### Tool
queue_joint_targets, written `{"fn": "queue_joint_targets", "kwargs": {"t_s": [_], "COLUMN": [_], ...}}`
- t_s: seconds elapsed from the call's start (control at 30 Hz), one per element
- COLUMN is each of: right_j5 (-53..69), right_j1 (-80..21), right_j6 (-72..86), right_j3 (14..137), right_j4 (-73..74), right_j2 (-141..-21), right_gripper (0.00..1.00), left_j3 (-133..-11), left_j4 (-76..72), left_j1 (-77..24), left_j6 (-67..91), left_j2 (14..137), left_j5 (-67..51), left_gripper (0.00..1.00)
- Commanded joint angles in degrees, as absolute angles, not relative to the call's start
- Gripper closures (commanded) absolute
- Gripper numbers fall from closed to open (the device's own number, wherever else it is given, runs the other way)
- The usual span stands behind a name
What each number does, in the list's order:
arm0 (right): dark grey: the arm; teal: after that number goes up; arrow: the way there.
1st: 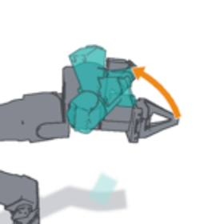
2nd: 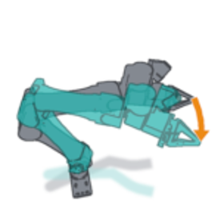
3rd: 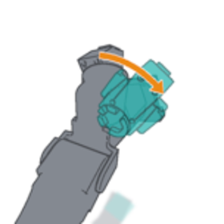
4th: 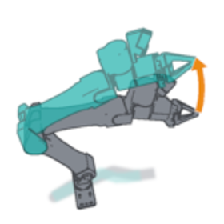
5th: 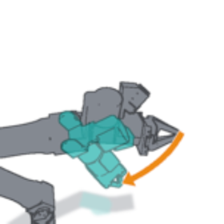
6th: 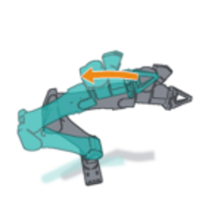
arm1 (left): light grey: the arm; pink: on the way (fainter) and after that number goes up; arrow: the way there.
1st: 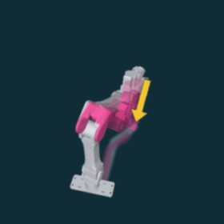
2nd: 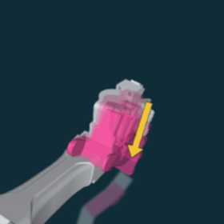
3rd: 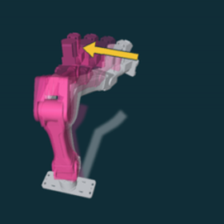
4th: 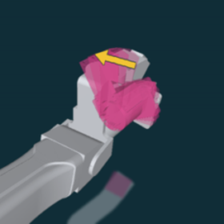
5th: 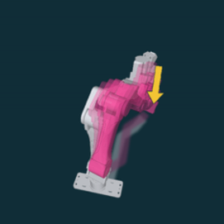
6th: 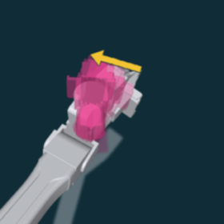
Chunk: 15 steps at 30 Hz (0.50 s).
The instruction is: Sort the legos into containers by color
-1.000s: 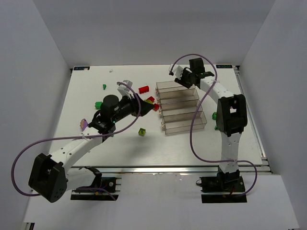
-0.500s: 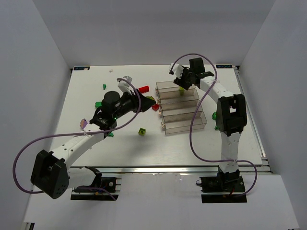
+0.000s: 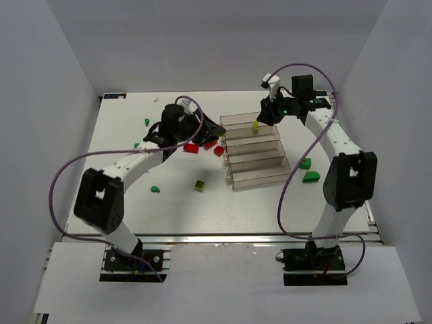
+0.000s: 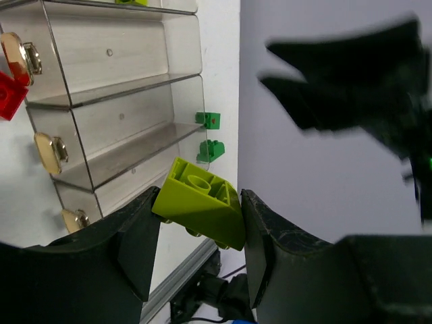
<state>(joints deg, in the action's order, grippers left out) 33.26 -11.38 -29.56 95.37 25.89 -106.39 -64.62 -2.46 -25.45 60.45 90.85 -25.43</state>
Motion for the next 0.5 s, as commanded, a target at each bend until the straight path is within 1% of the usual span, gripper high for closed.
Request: {"fn": "queue_joint_targets", "kwargs": {"t_s": [0.0, 0.03, 0.1, 0.13, 0.2, 0.23, 0.27, 0.47], "right_j5": [40.25, 40.6, 41.65, 41.92, 42.54, 42.54, 42.63, 43.68], "right_j1": [-11.43, -11.08, -10.11, -9.76, -8.88, -8.53, -7.92, -5.37], "right_j6": [-21.02, -20.14, -18.37, -17.76, -17.05, -16.96, -16.88, -15.12], "right_j3": [88.7, 87.46, 85.01, 84.29, 82.28, 81.66, 81.04, 77.26], "right_j4": [22.95, 21.81, 21.27, 21.1, 20.74, 20.74, 20.66, 18.64], "right_j2": [-100.21, -98.54, -97.39, -96.51, -95.63, -94.93, -94.66, -92.11], "right_gripper": [0.54, 0.53, 0.52, 0.51, 0.51, 0.5, 0.5, 0.49], "left_j3": [-76.24, -78.99, -84.09, -89.16, -93.93, -98.48, -100.44, -112.56], "left_j4": [5.78, 9.19, 11.94, 14.48, 16.51, 18.52, 18.98, 21.88], "left_j1": [-25.58, -25.58, -25.66, -25.66, -25.66, -25.66, -25.75, -26.54], "left_j6": [61.54, 60.48, 57.67, 56.79, 54.59, 54.06, 53.62, 52.65], "left_j2": [96.04, 99.98, 104.04, 107.98, 111.87, 113.8, 117.12, 127.94], "left_j5": [-25.58, -24.97, -23.21, -22.42, -20.58, -19.96, -19.52, -17.23], "left_gripper": [0.83, 0.83, 0.83, 0.83, 0.83, 0.83, 0.83, 0.81]}}
